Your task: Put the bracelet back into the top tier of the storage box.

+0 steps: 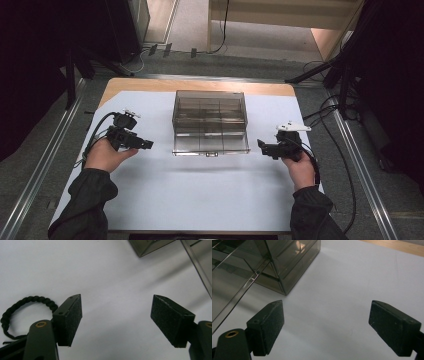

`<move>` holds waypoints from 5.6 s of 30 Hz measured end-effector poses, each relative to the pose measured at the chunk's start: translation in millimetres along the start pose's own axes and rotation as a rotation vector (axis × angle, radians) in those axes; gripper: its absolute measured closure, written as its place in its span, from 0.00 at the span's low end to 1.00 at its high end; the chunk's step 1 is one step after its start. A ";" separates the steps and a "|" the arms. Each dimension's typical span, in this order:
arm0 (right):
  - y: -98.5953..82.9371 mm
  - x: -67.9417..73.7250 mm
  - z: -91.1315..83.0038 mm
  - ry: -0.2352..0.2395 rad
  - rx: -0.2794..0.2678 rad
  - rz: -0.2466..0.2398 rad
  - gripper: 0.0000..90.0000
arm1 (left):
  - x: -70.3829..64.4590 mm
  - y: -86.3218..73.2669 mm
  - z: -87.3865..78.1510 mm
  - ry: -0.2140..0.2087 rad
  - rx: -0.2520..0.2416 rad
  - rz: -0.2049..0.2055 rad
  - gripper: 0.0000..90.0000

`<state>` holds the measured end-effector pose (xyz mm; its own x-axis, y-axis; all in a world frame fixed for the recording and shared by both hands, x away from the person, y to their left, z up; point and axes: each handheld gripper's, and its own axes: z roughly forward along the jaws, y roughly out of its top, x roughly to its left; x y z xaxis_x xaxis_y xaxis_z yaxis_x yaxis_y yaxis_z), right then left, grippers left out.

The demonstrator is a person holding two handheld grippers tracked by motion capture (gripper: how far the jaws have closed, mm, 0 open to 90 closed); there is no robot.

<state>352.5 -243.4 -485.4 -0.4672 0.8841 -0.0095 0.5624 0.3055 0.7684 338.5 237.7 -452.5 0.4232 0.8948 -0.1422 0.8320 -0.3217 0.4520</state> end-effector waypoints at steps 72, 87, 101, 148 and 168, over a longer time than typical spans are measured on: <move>-12.4 -4.5 -11.9 -0.013 0.016 -0.001 0.16 | 73.3 -17.6 33.7 0.233 0.153 -0.298 0.23; -12.3 -4.3 -11.5 -0.008 0.016 -0.002 0.16 | 78.5 -20.0 36.7 0.270 0.163 -0.320 0.16; -11.8 -3.9 -10.7 -0.008 0.020 -0.005 0.16 | 79.2 -19.3 26.9 0.229 0.144 -0.256 0.79; -7.1 -3.1 -8.4 0.006 0.008 -0.007 0.16 | 47.0 -4.2 -7.0 -0.019 0.100 -0.147 0.87; -3.4 -2.1 -3.7 0.014 0.008 -0.015 0.16 | 18.9 3.2 -27.2 -0.099 0.080 -0.070 0.87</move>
<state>349.0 -247.5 -485.6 -0.4847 0.8746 -0.0118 0.5609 0.3211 0.7631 339.4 262.0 -429.8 0.3929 0.8823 -0.2590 0.8851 -0.2865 0.3667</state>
